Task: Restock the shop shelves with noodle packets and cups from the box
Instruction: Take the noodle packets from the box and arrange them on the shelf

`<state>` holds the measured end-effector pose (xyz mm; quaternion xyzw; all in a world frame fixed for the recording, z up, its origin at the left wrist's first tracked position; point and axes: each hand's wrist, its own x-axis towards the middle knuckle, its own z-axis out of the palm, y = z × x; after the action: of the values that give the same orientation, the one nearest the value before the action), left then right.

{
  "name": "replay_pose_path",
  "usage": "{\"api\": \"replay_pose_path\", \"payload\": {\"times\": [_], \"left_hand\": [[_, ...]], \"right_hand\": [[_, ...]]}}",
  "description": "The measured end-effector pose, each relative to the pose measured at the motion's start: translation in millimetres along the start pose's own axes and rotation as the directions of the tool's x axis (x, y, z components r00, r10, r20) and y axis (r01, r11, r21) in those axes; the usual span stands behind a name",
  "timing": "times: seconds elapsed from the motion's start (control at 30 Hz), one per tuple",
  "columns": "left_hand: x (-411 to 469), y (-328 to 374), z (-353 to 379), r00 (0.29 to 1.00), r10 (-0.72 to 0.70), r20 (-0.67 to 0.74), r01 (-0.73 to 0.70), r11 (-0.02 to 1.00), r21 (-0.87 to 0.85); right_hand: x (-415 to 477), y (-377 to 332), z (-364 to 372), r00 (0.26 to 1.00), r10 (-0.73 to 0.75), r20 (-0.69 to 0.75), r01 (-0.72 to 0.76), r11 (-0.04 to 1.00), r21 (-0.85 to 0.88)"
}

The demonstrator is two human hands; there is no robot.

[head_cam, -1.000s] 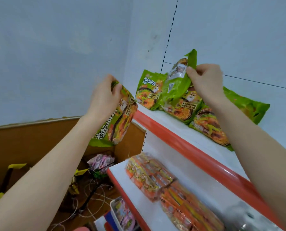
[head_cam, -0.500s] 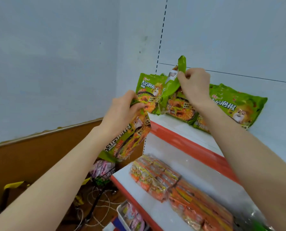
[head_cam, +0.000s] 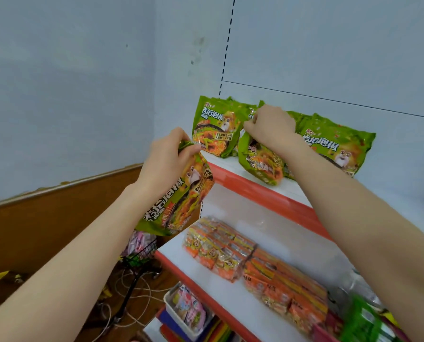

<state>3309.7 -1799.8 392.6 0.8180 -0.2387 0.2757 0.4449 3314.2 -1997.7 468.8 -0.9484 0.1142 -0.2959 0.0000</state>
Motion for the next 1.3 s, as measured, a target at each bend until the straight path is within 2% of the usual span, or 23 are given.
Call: {"api": "replay_pose_path", "payload": {"times": [0.17, 0.37, 0.5, 0.6, 0.73, 1.03, 1.3], "left_hand": [[-5.4, -14.9, -8.1, 0.998, -0.058, -0.014, 0.058, 0.998, -0.001], [-6.3, -24.7, -8.0, 0.998, -0.068, -0.018, 0.068, 0.997, 0.026], [-3.9, -28.7, -2.4, 0.997, -0.073, -0.034, 0.074, 0.997, 0.024], [-3.0, -30.4, 3.0, 0.997, -0.072, -0.038, 0.073, 0.997, 0.031], [-0.1, -30.6, 11.9, 0.997, -0.072, -0.041, 0.074, 0.996, 0.047], [1.1, -30.7, 19.1, 0.995, -0.087, -0.037, 0.089, 0.994, 0.059], [4.5, -27.7, 22.5, 0.994, -0.091, -0.064, 0.094, 0.994, 0.052]], "right_hand": [[6.2, -10.3, 30.7, 0.978, -0.025, 0.206, -0.005, 0.989, 0.144], [5.9, -2.6, 50.6, 0.888, -0.115, 0.445, 0.019, 0.977, 0.214], [17.6, 12.8, 39.8, 0.870, -0.151, 0.470, 0.015, 0.960, 0.281], [25.0, 32.9, 35.9, 0.878, -0.145, 0.457, 0.036, 0.970, 0.239], [29.4, 50.2, 41.4, 0.836, -0.140, 0.530, 0.084, 0.988, 0.128], [36.5, 58.9, 55.3, 0.894, -0.161, 0.419, 0.087, 0.978, 0.191], [37.2, 74.5, 13.0, 0.968, -0.218, 0.124, 0.176, 0.943, 0.282]]}}
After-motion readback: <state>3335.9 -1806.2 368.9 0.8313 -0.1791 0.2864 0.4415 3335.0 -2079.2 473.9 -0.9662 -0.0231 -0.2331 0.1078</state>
